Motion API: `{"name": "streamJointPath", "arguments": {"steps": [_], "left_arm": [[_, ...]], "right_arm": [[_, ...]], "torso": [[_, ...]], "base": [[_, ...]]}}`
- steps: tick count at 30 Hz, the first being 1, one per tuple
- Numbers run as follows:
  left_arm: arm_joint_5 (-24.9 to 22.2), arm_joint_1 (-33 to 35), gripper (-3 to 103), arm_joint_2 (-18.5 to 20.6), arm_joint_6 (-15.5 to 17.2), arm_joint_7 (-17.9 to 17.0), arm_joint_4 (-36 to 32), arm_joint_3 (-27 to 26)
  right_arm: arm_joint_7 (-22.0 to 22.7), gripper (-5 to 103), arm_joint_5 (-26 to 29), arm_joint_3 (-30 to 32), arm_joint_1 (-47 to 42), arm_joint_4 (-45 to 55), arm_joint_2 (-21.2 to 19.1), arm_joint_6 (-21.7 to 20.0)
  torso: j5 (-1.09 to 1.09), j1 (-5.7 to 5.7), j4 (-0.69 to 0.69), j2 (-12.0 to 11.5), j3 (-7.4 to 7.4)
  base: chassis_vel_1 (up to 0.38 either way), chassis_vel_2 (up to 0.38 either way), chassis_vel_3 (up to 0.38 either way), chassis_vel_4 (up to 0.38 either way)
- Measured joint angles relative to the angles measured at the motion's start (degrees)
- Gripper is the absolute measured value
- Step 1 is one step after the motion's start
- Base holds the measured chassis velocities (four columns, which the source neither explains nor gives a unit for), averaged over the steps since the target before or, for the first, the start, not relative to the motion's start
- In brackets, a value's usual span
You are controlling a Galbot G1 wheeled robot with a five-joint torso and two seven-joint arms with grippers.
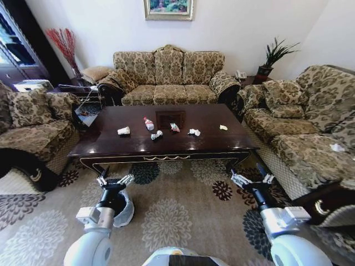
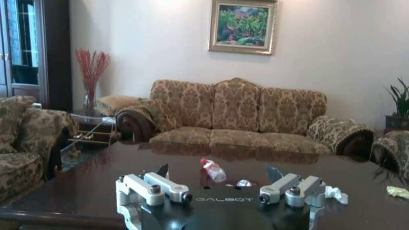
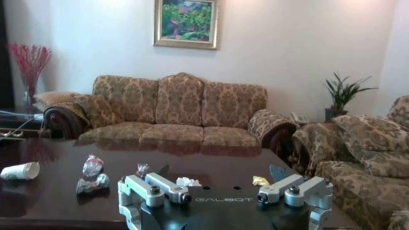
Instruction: Move to the front of the table and place the trash on the table into the trash bin.
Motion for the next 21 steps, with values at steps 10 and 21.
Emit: {"name": "streamJointPath", "arguments": {"steps": [10, 21], "left_arm": [[-0.3, 0.2, 100, -0.1, 0.0, 0.1, -0.7, -0.8], [1.6, -0.2, 100, -0.7, -1.5, -1.4, 0.2, -0.7]], "right_arm": [[0.2, 100, 0.1, -0.6, 1.7, -1.3, -1.1, -0.2], [0.2, 100, 0.1, -0.3, 1.8, -1.4, -1.1, 0.4]], "torso": [[0.0, 0.0, 0.0, 0.0, 0.0], [-0.01, 0.0, 0.0, 0.0, 0.0]], "base": [[0.0, 0.0, 0.0, 0.0], [0.0, 0.0, 0.0, 0.0]]}}
